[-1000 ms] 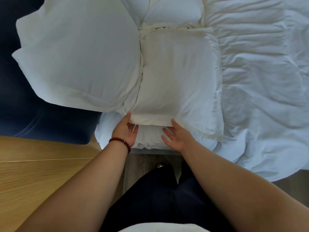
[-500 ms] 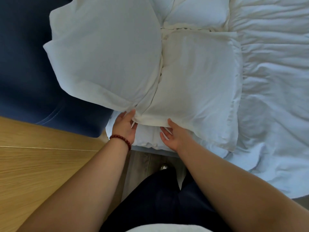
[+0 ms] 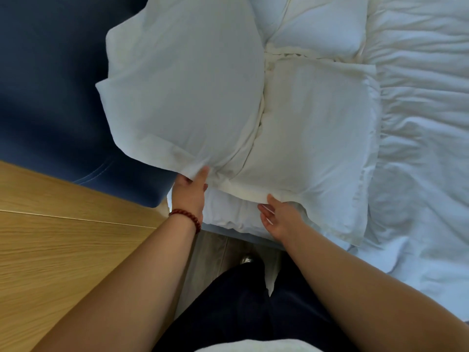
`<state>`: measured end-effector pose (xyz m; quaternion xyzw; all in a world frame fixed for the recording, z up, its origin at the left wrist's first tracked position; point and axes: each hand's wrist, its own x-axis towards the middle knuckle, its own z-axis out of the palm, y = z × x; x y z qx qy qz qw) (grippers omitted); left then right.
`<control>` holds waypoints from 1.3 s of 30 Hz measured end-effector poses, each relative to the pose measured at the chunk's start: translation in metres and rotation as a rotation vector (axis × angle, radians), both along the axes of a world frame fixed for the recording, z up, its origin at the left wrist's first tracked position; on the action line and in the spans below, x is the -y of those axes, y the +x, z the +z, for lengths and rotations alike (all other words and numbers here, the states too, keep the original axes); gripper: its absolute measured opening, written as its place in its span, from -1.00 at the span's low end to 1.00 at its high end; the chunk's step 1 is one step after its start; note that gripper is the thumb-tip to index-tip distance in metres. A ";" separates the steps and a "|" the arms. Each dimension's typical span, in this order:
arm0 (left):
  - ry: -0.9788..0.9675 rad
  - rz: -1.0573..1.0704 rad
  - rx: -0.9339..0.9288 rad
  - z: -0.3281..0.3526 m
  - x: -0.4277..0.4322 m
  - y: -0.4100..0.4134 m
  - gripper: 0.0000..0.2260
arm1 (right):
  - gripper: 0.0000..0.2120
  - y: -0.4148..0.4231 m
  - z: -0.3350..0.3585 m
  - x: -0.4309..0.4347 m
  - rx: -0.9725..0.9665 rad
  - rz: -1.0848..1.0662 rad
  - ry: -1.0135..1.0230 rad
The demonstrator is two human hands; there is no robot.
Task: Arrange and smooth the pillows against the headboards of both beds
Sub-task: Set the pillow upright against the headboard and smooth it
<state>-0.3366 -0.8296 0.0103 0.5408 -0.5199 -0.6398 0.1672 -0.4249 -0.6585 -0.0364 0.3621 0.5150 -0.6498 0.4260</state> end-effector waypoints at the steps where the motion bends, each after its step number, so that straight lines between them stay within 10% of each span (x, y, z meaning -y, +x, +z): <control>1: -0.031 0.024 0.019 0.002 0.005 0.001 -0.80 | -0.90 0.000 0.002 -0.001 -0.038 0.017 0.056; 9: -0.071 -0.013 0.044 0.015 0.001 0.012 -0.79 | -0.66 -0.003 0.021 0.002 -0.041 0.450 0.115; 14: -0.124 0.031 0.062 0.033 -0.011 0.003 -0.67 | -0.88 -0.036 0.057 0.011 -0.675 0.458 0.123; 18: -0.053 0.136 0.065 0.045 -0.011 -0.019 -0.44 | -0.80 -0.087 0.073 0.051 -0.811 0.430 -0.004; 25: -0.022 0.209 0.110 0.040 -0.015 -0.048 -0.41 | -0.50 -0.114 0.042 0.118 -0.450 0.324 -0.447; 39: -0.103 0.237 0.167 0.025 -0.034 -0.043 -0.39 | -0.31 -0.091 0.031 0.082 -0.216 0.540 -0.495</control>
